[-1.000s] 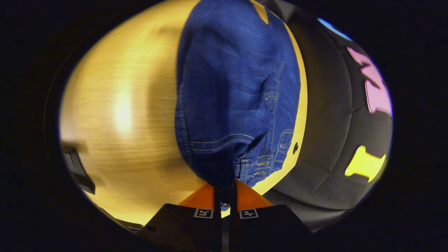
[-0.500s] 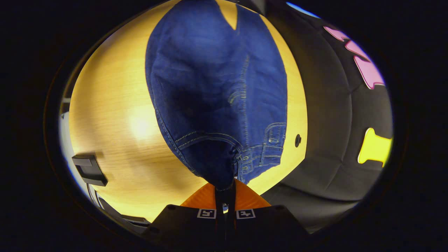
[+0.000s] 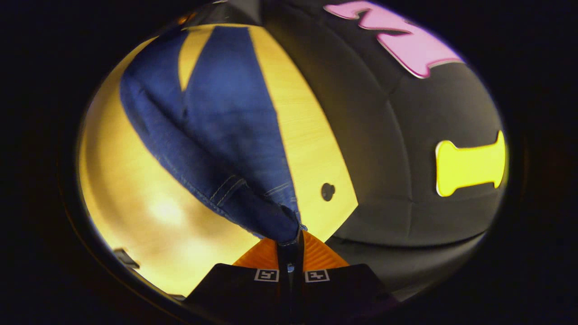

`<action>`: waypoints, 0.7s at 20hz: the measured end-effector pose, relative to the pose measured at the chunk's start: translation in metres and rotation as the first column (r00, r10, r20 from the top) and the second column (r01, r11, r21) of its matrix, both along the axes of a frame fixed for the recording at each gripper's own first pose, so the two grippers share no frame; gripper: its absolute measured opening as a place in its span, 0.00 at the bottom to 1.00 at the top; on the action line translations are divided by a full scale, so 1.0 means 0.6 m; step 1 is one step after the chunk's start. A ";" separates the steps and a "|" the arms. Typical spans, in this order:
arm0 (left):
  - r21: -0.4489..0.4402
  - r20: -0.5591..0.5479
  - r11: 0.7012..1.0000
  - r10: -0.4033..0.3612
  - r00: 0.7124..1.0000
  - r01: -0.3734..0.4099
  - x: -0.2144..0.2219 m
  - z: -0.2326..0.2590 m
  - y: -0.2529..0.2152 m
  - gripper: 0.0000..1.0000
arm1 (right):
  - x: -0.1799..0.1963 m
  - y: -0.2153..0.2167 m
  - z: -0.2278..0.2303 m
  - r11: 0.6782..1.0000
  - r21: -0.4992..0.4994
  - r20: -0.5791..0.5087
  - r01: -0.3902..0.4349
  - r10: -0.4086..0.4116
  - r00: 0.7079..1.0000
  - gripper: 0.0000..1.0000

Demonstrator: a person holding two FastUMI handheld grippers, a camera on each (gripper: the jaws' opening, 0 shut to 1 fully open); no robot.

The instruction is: Grasp the waist and the cuffs of the jeans and fold them to make the two legs overlap; first hold the waist and fold one-third of the jeans toward the cuffs, then hold the cuffs and fold the remaining one-third in the same direction to finish folding.

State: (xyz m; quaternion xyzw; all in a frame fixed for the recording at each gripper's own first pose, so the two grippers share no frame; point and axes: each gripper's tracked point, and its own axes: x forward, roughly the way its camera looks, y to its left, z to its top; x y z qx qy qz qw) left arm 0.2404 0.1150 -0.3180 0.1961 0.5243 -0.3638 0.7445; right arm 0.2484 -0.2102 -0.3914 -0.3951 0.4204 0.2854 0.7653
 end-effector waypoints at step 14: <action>-0.041 0.234 0.855 0.512 0.827 -0.517 0.407 -0.113 -0.022 0.06 | 0.274 -0.062 -0.176 0.755 0.088 -0.061 0.649 -0.647 0.760 0.07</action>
